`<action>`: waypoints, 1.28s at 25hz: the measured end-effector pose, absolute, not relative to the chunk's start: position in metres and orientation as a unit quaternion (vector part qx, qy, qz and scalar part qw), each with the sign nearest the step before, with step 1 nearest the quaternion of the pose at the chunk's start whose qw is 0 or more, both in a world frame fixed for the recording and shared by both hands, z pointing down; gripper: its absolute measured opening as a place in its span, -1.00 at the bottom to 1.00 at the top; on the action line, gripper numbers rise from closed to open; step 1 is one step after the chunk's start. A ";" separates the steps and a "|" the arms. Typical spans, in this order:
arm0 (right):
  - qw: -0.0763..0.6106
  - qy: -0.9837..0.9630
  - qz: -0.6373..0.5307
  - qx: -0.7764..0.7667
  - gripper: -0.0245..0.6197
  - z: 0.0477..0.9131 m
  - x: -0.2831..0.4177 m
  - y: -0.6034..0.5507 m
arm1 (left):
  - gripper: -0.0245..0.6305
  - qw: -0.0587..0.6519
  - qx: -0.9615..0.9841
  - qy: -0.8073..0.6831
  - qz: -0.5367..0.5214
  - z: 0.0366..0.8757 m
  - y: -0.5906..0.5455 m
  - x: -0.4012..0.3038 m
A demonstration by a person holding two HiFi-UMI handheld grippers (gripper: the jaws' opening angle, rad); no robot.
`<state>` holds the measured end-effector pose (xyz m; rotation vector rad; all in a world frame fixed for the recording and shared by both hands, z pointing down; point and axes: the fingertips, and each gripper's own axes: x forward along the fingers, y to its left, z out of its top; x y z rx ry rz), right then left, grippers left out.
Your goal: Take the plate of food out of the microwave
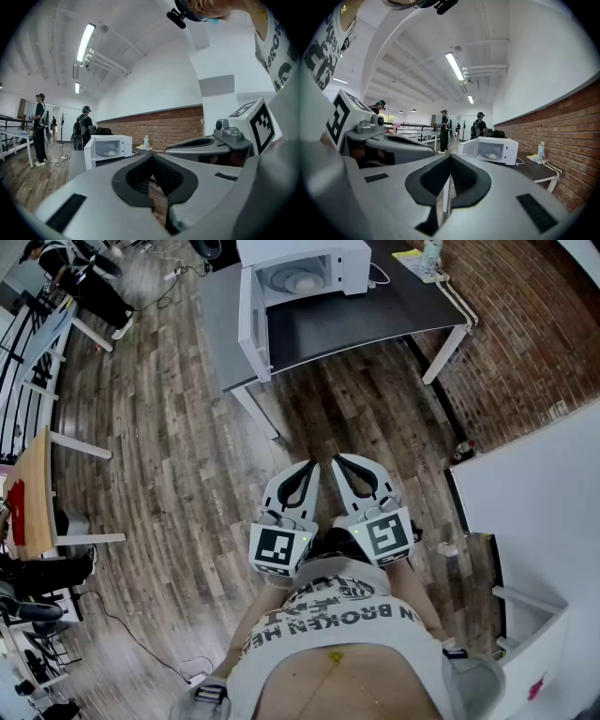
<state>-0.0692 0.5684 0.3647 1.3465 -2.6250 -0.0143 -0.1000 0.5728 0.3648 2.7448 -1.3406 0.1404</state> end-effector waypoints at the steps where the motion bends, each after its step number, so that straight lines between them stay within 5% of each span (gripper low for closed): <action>1: 0.095 -0.887 -0.006 0.452 -0.90 0.365 -0.068 0.568 | -0.91 0.043 0.897 -0.437 0.047 0.367 0.573 -0.099; 18: 0.107 -0.895 -0.029 0.433 -0.90 0.370 -0.054 0.548 | -0.91 0.079 0.901 -0.425 0.034 0.382 0.556 -0.075; 32: 0.107 -0.876 -0.031 0.470 -0.90 0.369 -0.049 0.413 | -0.91 0.070 0.926 -0.370 0.036 0.385 0.414 -0.067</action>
